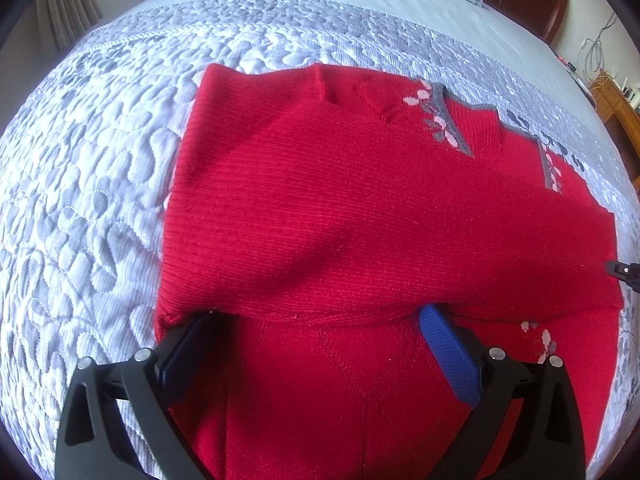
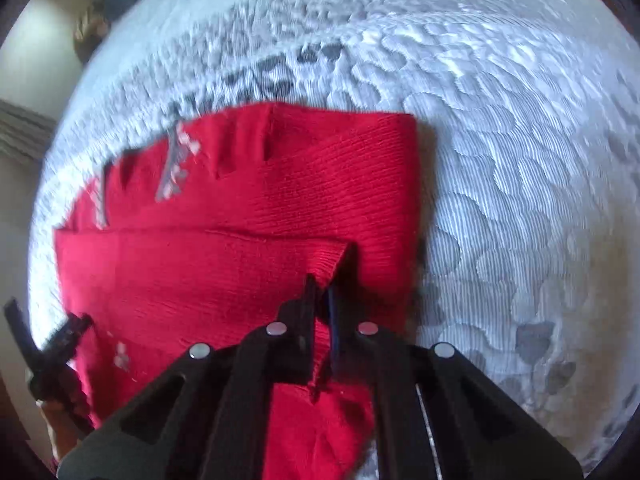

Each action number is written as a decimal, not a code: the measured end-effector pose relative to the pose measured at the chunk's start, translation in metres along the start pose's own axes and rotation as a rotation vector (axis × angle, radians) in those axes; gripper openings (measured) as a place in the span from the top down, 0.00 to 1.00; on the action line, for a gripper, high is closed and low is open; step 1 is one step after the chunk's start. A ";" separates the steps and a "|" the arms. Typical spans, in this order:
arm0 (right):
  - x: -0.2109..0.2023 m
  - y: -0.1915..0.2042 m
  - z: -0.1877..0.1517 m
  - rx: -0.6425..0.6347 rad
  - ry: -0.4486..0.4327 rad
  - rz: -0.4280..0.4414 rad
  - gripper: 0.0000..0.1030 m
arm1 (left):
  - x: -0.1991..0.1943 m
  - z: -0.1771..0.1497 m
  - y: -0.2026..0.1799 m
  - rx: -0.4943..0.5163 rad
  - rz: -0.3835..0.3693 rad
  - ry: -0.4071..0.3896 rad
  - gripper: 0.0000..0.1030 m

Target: Fold small clothes

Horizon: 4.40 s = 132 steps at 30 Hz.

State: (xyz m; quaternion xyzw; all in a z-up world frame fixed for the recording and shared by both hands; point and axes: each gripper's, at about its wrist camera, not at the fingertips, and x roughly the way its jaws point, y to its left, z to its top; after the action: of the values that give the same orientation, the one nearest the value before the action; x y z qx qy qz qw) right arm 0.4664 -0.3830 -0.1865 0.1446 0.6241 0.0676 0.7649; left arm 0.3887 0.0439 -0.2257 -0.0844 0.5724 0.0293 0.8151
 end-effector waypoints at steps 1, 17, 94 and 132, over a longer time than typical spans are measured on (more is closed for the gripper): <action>-0.005 0.000 -0.003 -0.001 -0.007 0.016 0.81 | 0.000 0.001 -0.001 0.002 -0.001 0.002 0.03; -0.016 0.000 -0.040 0.027 -0.003 -0.017 0.88 | 0.000 0.002 -0.007 0.060 0.014 0.014 0.03; -0.130 0.014 -0.220 0.034 0.007 0.271 0.93 | -0.169 -0.133 0.085 -0.153 -0.188 -0.061 0.95; -0.033 0.015 -0.124 -0.144 0.159 0.151 0.61 | -0.082 -0.060 0.046 0.251 -0.139 -0.017 0.40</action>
State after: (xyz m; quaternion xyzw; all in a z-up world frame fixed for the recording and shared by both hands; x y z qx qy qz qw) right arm 0.3398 -0.3615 -0.1735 0.1298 0.6636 0.1808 0.7143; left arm 0.2984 0.0828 -0.1732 -0.0212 0.5575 -0.0983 0.8240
